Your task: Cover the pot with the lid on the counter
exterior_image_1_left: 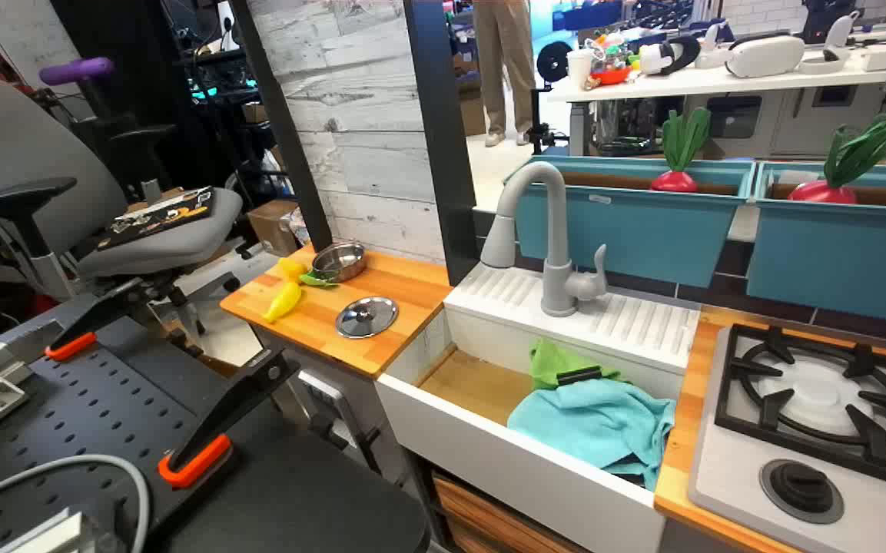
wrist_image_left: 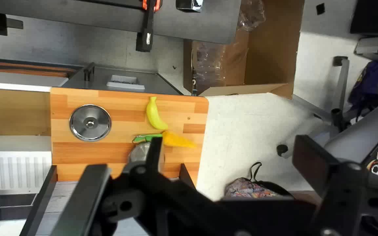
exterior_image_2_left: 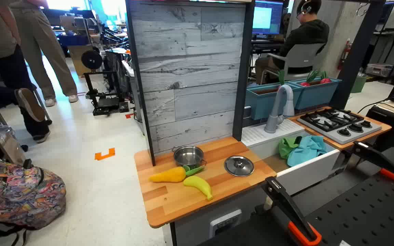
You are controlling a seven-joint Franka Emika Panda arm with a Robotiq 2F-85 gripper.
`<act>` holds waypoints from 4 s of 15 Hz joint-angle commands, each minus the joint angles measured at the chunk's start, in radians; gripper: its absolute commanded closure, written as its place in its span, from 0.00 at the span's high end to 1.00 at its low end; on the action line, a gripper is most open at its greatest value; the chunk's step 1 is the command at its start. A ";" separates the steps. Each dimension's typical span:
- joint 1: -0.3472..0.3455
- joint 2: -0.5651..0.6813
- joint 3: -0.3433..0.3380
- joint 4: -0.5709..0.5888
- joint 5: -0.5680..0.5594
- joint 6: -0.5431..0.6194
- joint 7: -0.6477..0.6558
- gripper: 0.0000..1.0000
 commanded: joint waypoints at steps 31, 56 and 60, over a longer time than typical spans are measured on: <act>-0.208 0.763 -0.006 0.163 -0.018 0.619 -0.073 1.00; -0.224 1.359 0.023 0.604 -0.139 0.668 0.033 1.00; -0.233 1.336 0.042 0.577 -0.140 0.681 0.019 1.00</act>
